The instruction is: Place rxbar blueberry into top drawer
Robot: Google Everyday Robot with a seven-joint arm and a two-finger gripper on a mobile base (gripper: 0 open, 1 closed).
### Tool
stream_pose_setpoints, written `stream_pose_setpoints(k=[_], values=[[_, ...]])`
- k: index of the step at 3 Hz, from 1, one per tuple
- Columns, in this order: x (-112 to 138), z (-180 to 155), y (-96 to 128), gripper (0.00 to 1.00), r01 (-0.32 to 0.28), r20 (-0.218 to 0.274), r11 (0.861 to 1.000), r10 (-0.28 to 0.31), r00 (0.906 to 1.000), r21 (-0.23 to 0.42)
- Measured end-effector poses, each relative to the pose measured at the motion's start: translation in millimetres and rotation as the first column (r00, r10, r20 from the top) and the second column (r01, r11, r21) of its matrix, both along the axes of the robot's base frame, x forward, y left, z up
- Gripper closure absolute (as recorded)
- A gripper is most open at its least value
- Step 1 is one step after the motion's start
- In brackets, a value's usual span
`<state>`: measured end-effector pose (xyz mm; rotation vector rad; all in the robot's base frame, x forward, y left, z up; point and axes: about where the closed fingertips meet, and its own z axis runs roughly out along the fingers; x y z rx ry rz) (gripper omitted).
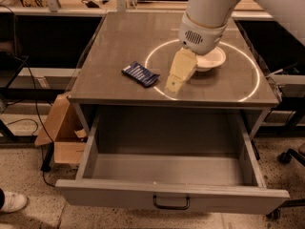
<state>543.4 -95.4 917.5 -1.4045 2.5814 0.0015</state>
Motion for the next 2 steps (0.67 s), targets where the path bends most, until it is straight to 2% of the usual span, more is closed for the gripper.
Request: stream_pose_setpoints(k=[1, 2], values=[[21.4, -7.0, 24.2, 0.0, 0.064, -0.01, 0.998, -0.064, 0.9979, 0.019], [22.7, -7.8, 26.0, 0.0, 0.065, -0.008, 0.998, -0.065, 0.9979, 0.024]])
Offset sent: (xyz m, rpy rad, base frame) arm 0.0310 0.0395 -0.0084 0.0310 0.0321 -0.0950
